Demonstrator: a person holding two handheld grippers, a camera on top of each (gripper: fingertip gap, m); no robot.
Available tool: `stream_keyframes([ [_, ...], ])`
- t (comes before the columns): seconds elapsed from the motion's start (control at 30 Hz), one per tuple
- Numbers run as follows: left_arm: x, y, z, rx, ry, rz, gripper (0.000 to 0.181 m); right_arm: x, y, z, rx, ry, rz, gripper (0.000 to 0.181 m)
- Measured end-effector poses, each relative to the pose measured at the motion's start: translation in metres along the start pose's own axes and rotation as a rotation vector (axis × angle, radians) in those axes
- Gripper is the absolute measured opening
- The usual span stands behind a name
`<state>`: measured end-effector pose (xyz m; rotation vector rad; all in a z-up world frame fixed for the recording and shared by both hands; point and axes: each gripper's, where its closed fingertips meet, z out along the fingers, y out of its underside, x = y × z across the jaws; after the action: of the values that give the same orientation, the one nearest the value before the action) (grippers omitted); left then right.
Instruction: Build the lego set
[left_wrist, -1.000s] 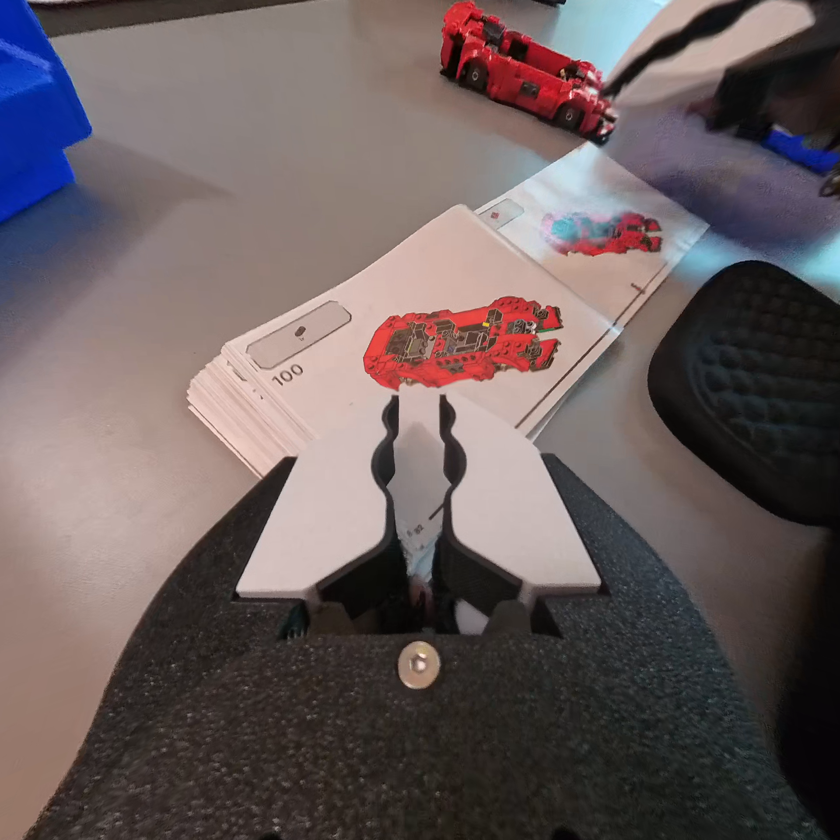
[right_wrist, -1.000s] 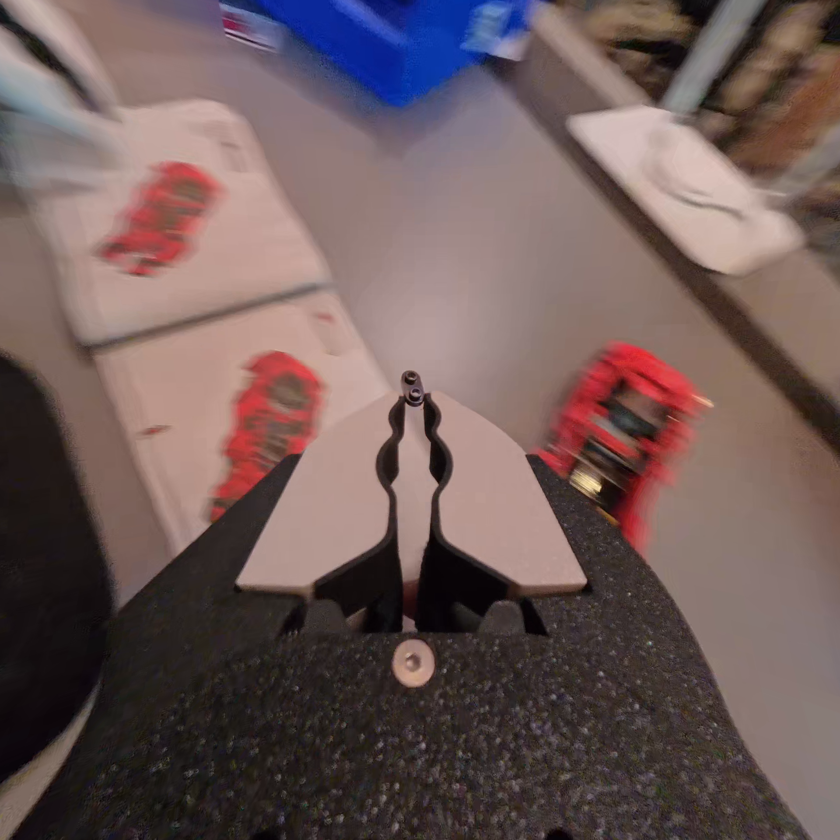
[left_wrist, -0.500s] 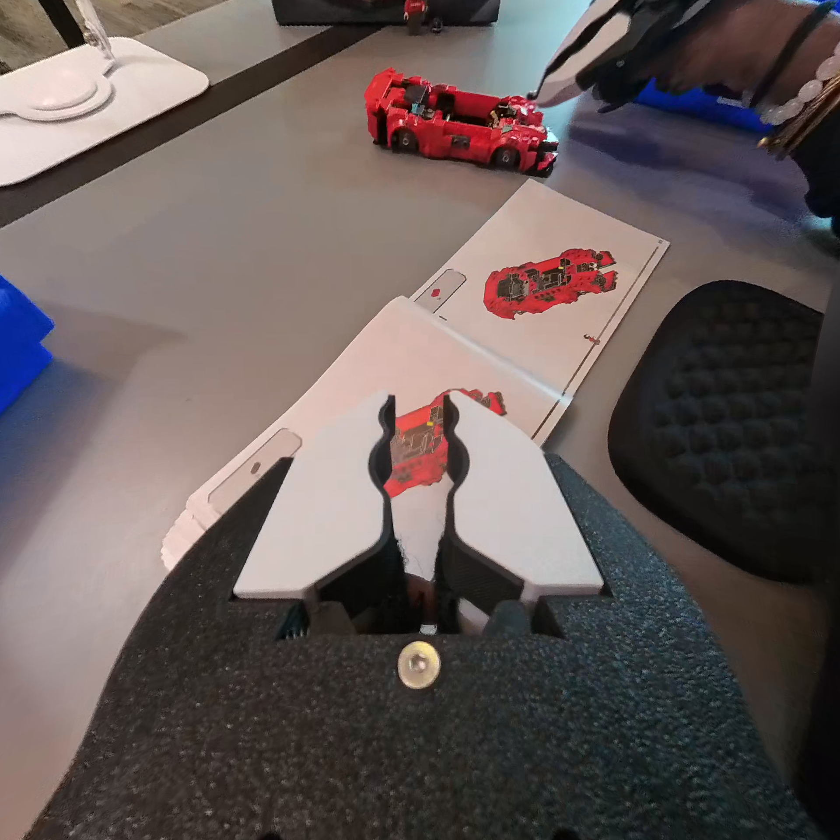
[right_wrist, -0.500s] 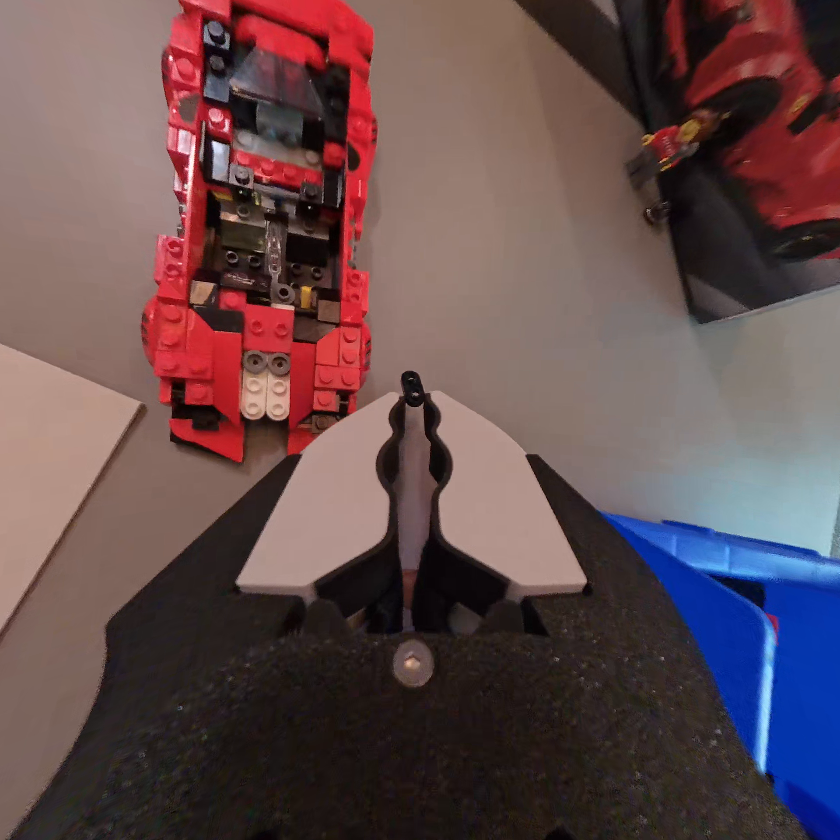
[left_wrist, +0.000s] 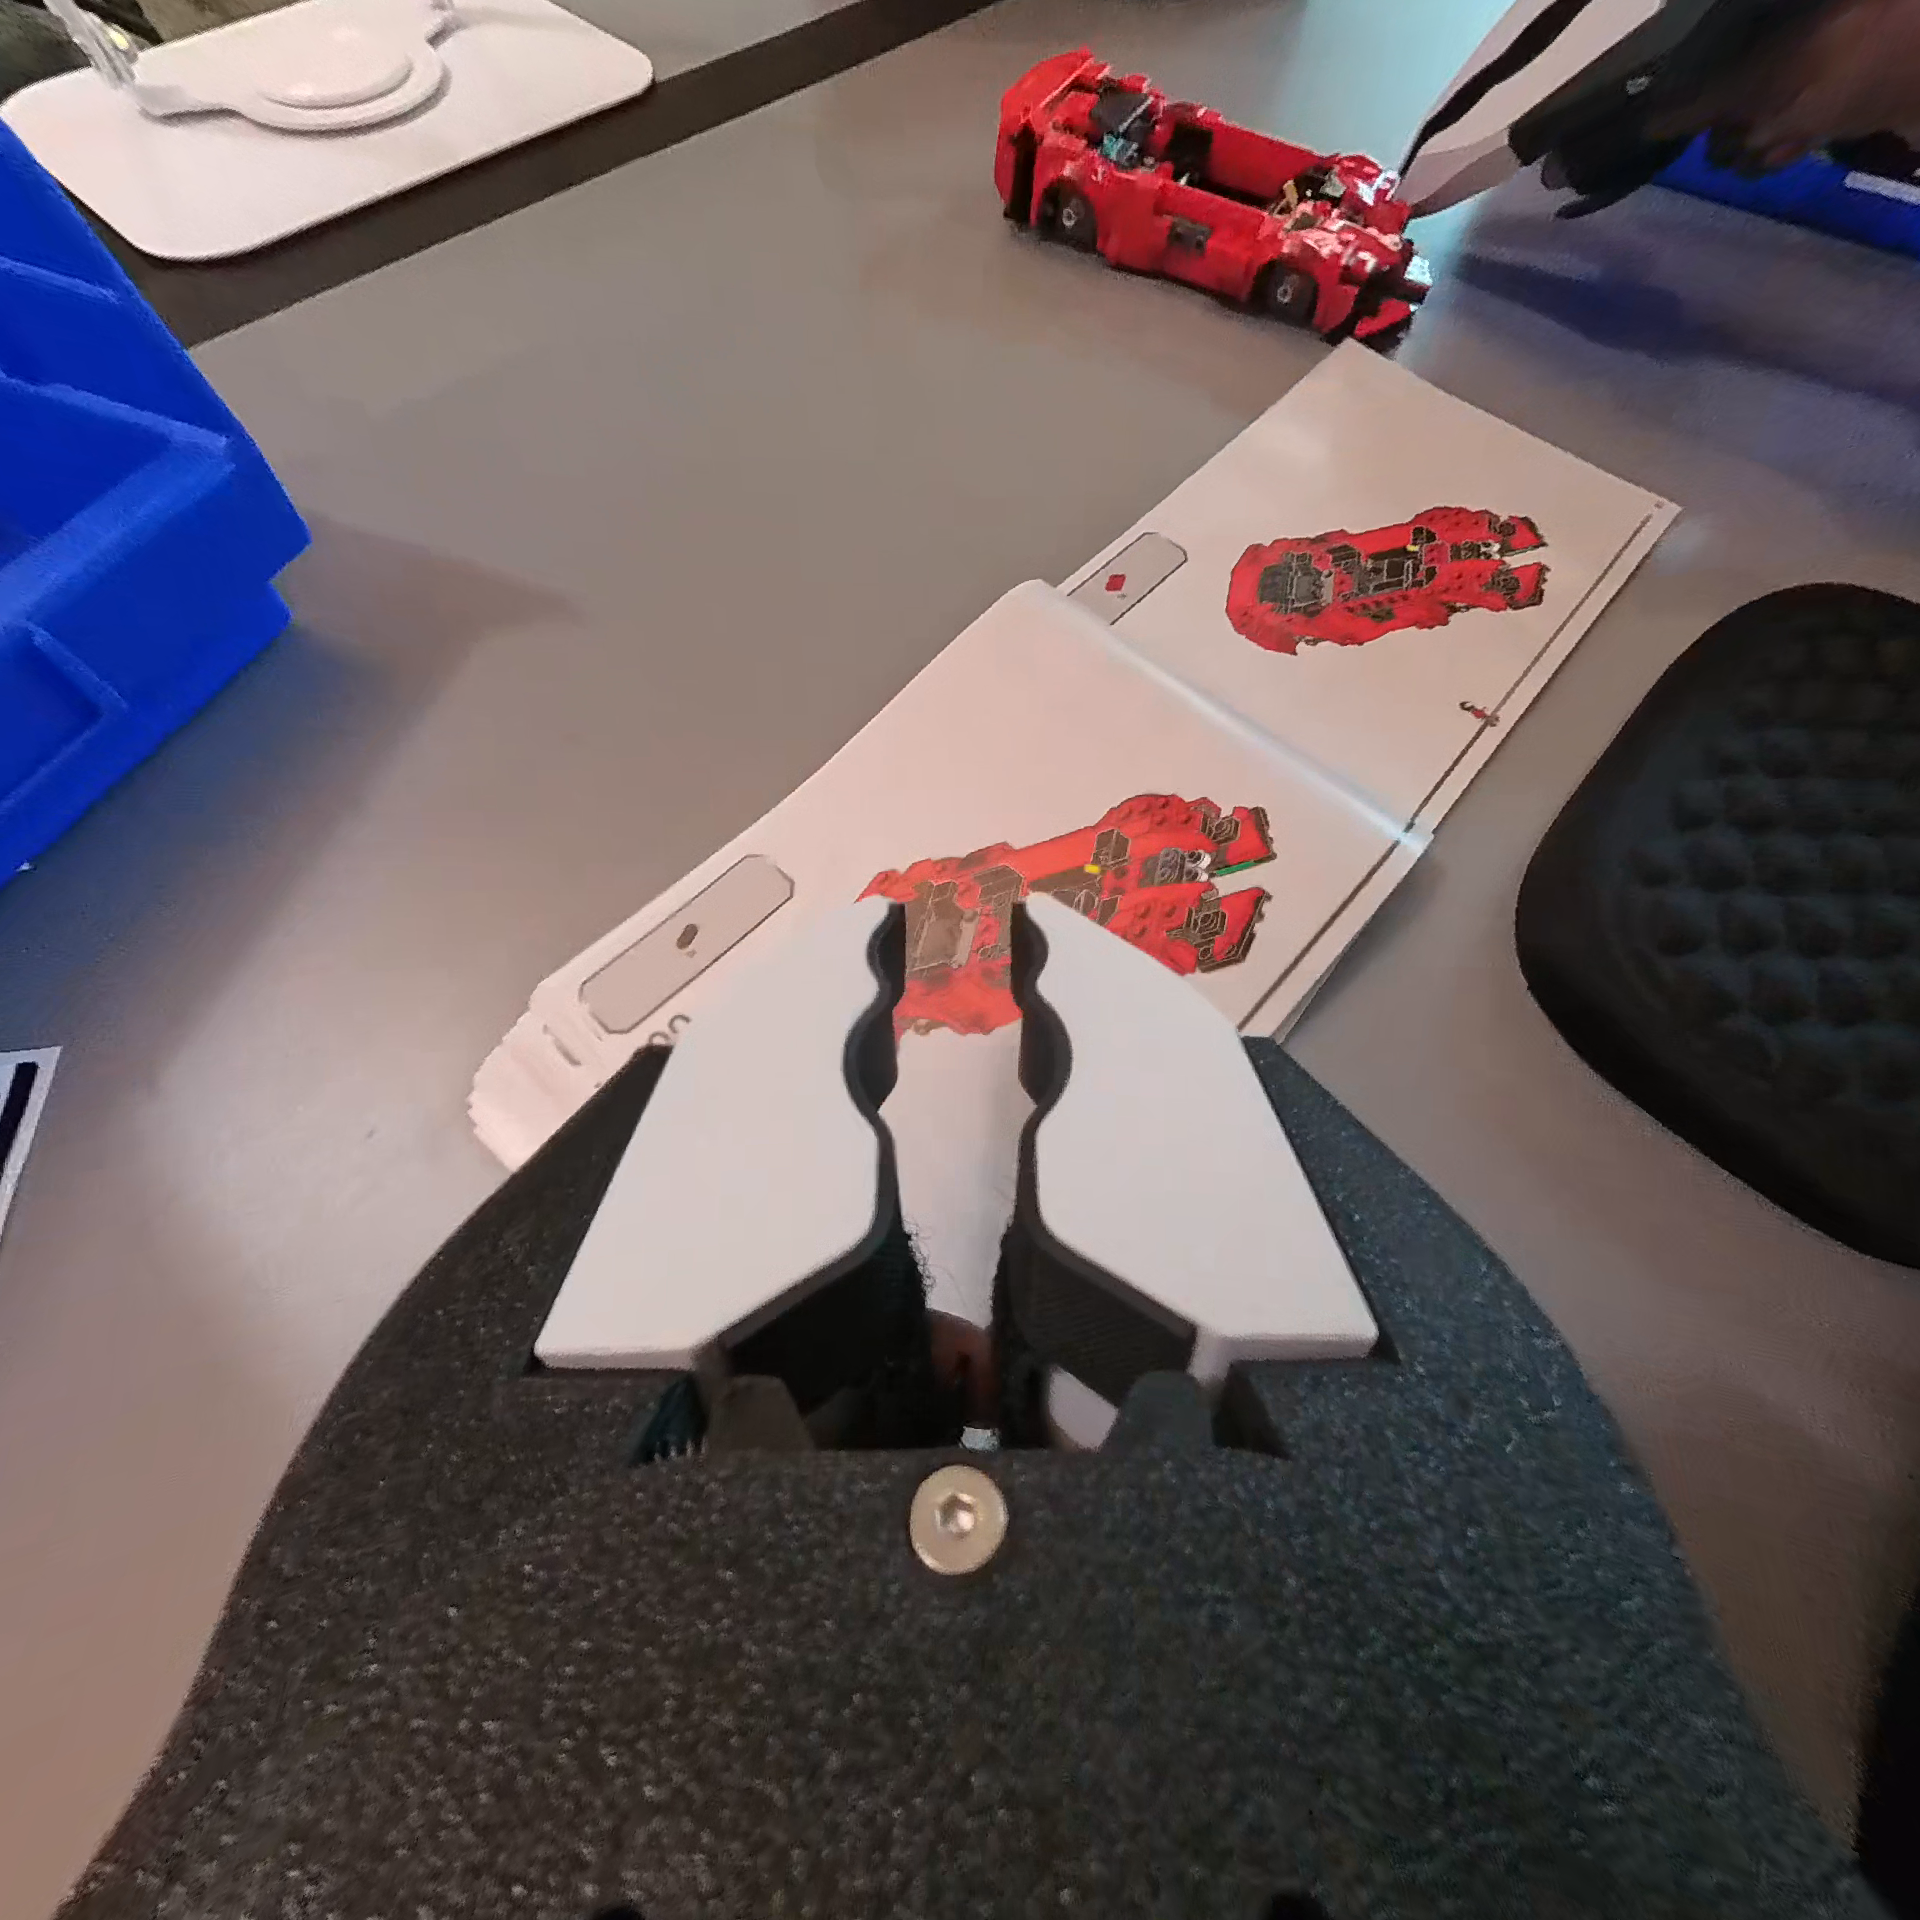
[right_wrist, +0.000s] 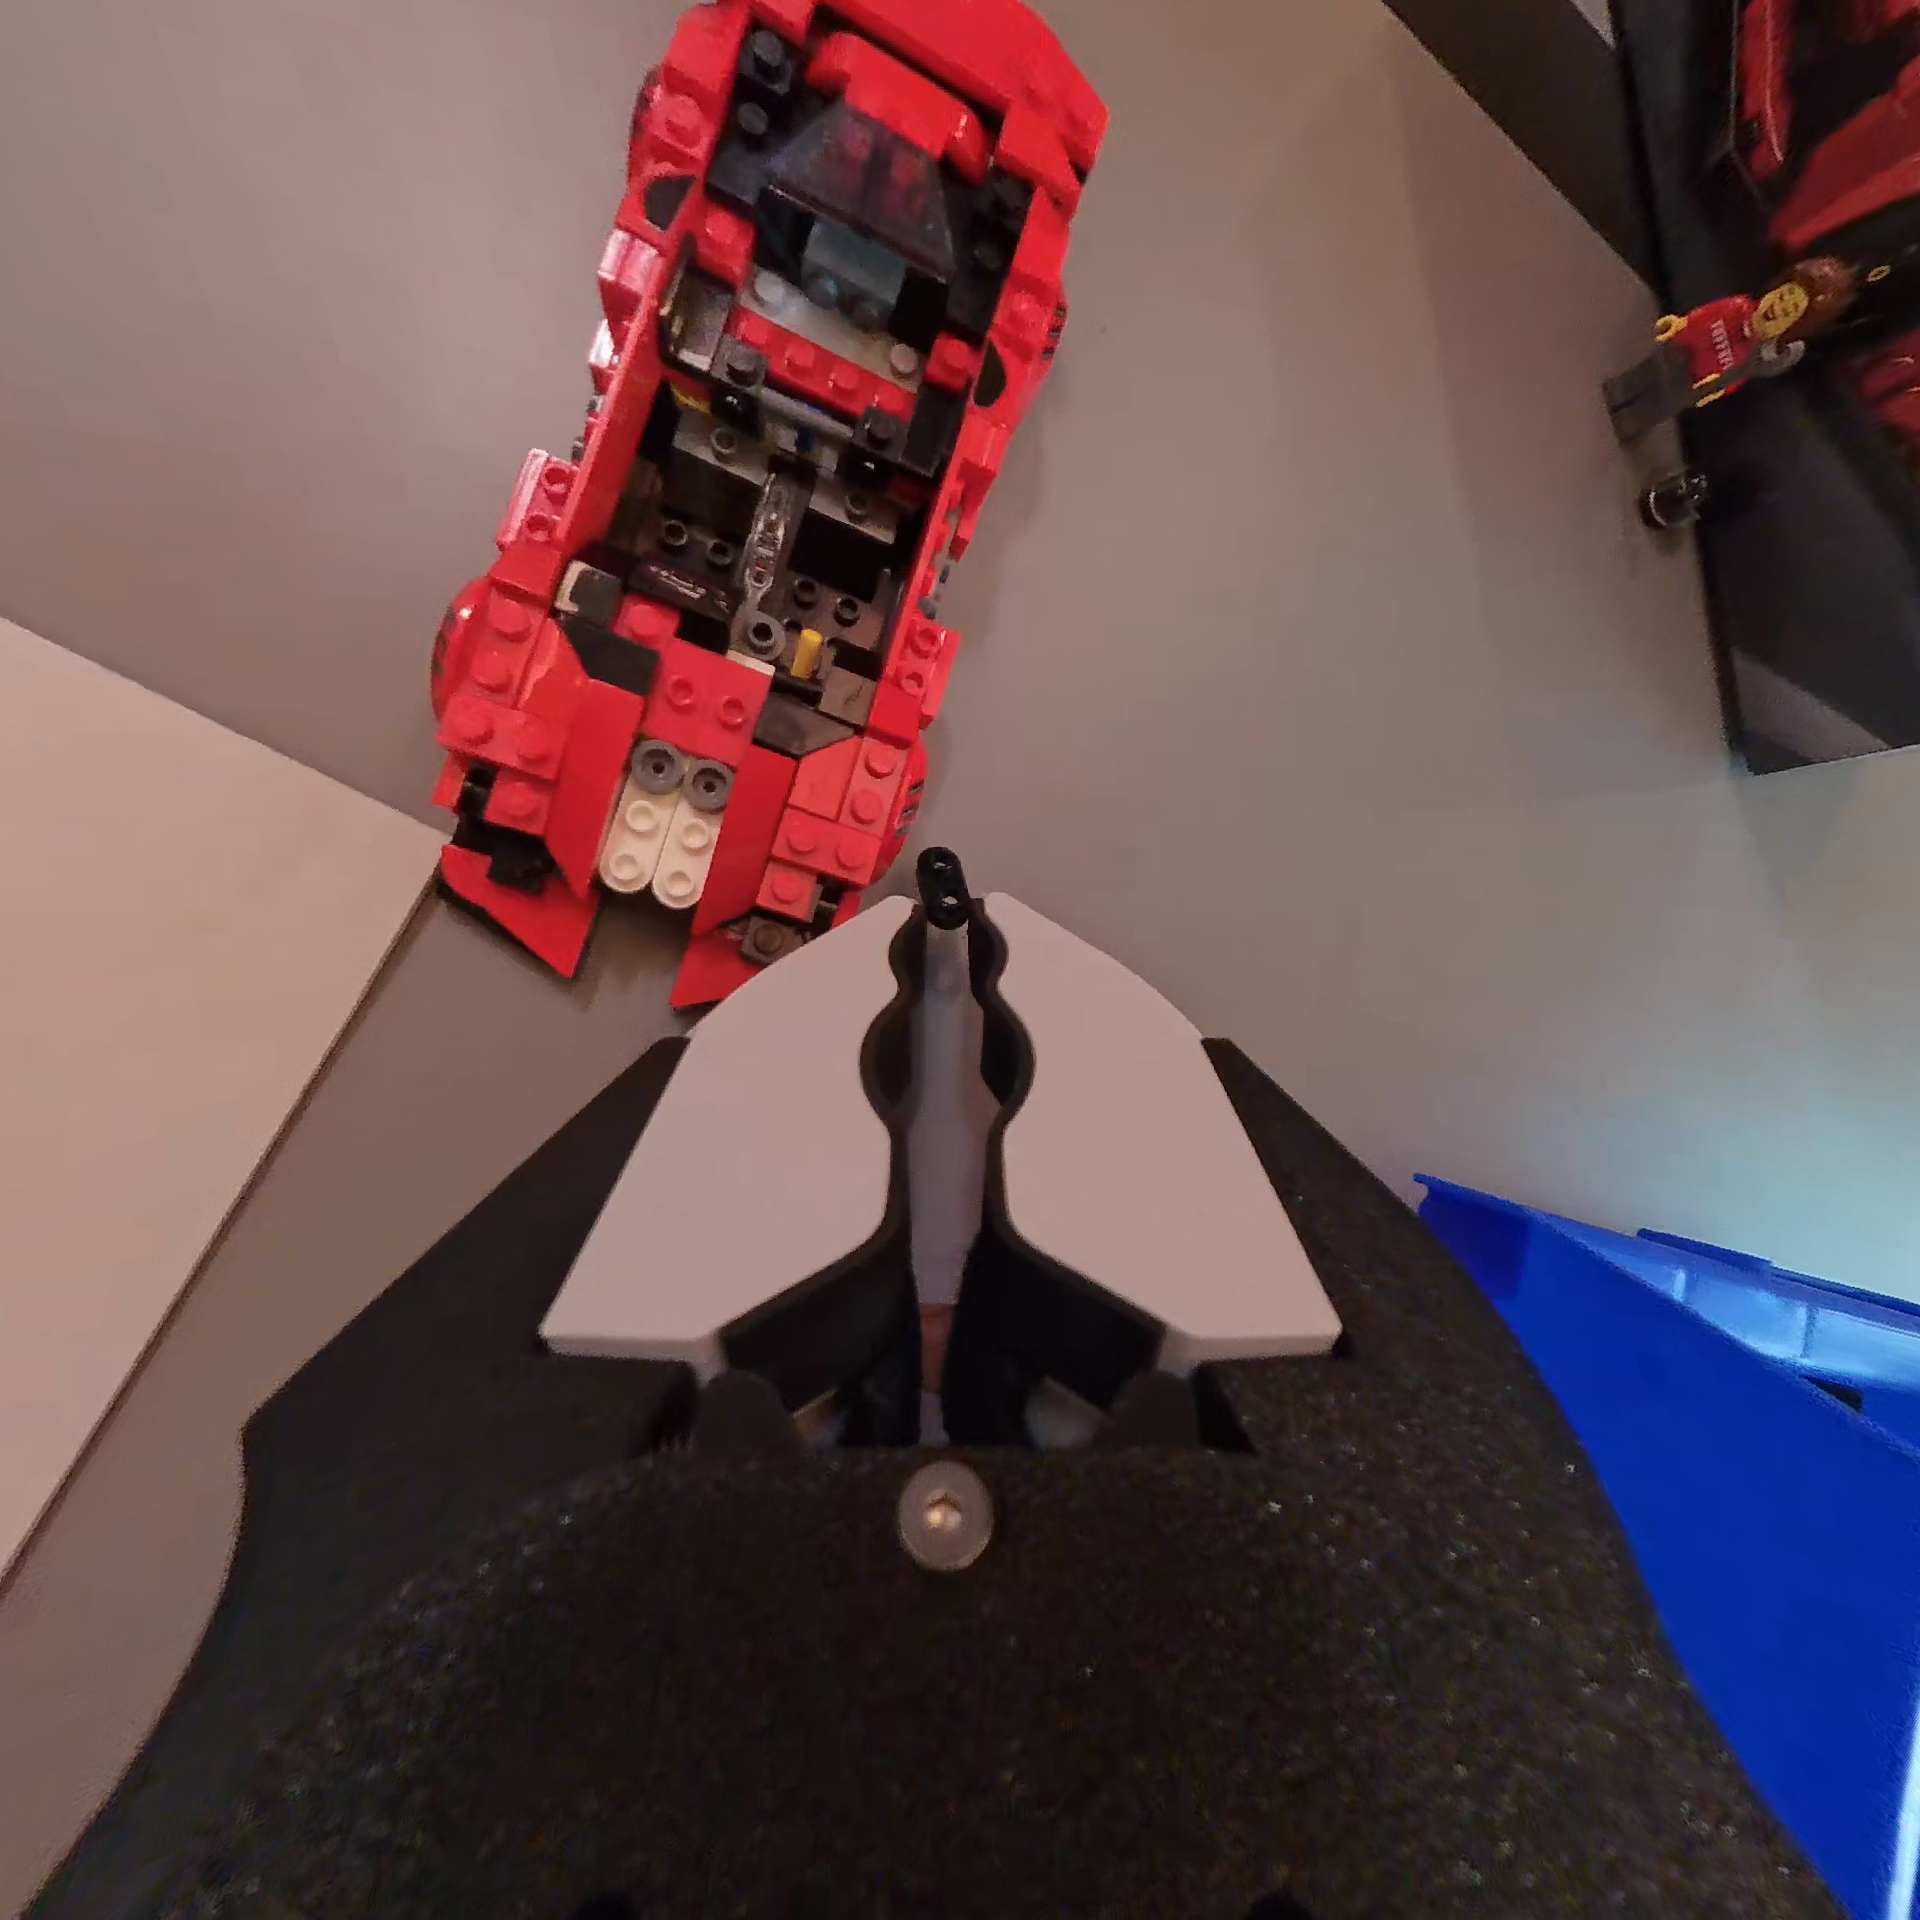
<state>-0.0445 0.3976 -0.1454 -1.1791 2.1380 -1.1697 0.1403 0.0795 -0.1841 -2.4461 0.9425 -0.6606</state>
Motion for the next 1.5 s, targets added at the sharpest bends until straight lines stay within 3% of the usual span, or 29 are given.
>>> stream_keyframes([
  [0.2, 0.016, -0.004, 0.013, -0.036, 0.081, 0.079, 0.019, -0.021, -0.005, -0.003, 0.029, -0.115, 0.02, 0.008],
  [0.3, 0.024, -0.023, 0.018, -0.025, 0.138, 0.147, 0.019, -0.039, -0.007, -0.006, 0.055, -0.215, -0.024, 0.008],
  [0.4, 0.038, -0.046, 0.026, -0.023, 0.201, 0.233, 0.019, -0.027, -0.01, -0.016, 0.094, -0.185, -0.082, 0.008],
  [0.5, 0.057, -0.068, 0.04, -0.022, 0.29, 0.324, 0.019, -0.035, -0.031, -0.035, 0.233, -0.295, -0.245, 0.008],
  [0.57, 0.068, -0.083, 0.056, -0.014, 0.345, 0.374, 0.019, -0.046, -0.044, -0.041, 0.31, -0.368, -0.379, 0.008],
  [0.7, 0.081, -0.106, 0.098, -0.022, 0.463, 0.456, 0.021, -0.06, -0.048, -0.031, 0.252, -0.516, -0.454, 0.008],
  [0.93, 0.098, -0.131, 0.174, -0.034, 0.525, 0.608, 0.021, -0.065, -0.046, -0.021, 0.247, -0.561, -0.536, 0.008],
  [1.13, 0.106, -0.13, 0.213, -0.035, 0.57, 0.636, 0.015, -0.067, -0.047, -0.015, 0.258, -0.573, -0.523, 0.008],
  [1.5, 0.118, -0.129, 0.229, -0.029, 0.623, 0.619, 0.008, -0.066, -0.05, -0.016, 0.315, -0.606, -0.473, 0.008],
])
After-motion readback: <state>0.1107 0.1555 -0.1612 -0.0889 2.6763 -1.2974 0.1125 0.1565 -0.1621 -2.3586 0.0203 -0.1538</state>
